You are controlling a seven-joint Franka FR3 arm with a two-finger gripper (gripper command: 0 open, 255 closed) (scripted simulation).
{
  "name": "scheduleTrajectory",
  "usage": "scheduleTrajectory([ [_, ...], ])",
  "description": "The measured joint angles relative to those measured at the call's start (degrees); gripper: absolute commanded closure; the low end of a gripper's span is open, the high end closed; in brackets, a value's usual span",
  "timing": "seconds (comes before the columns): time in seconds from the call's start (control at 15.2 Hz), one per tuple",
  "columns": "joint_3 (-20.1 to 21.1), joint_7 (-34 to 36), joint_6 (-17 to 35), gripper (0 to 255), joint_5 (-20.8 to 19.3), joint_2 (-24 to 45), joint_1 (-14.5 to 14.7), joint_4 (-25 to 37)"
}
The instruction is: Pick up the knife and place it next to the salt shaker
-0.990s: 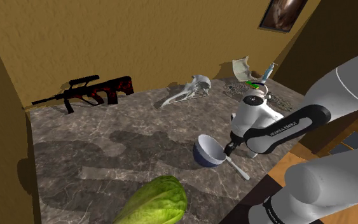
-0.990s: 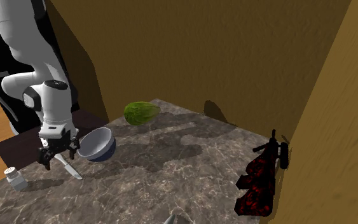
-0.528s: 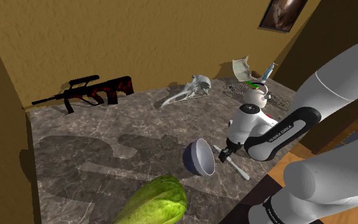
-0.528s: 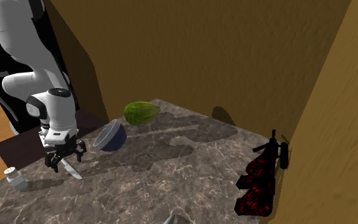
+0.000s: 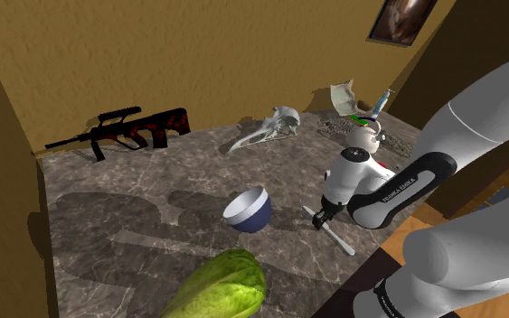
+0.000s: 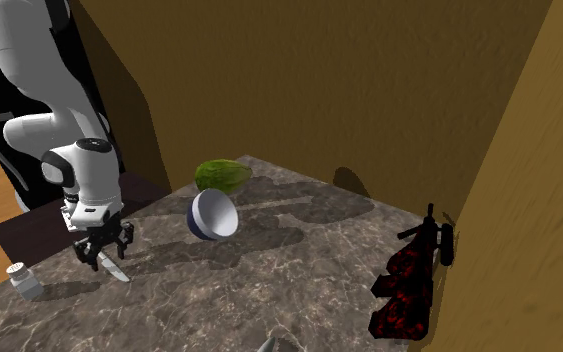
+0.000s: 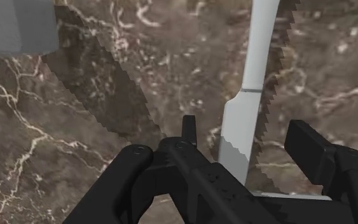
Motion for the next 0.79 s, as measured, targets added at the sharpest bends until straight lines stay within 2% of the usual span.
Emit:
scheduleTrajectory([
  [0.26,0.0,-0.1,0.0,255,0.2,-0.1,0.1,0.0],
  [0.66,-4.0,-9.1,-5.4,255,12.0,-7.2,7.2,-1.3],
  [0.73,-4.0,-9.1,-5.4,0,12.1,-7.2,7.2,-1.3],
  [0.79,-4.0,-9.1,-5.4,0,12.1,-7.2,7.2,-1.3],
])
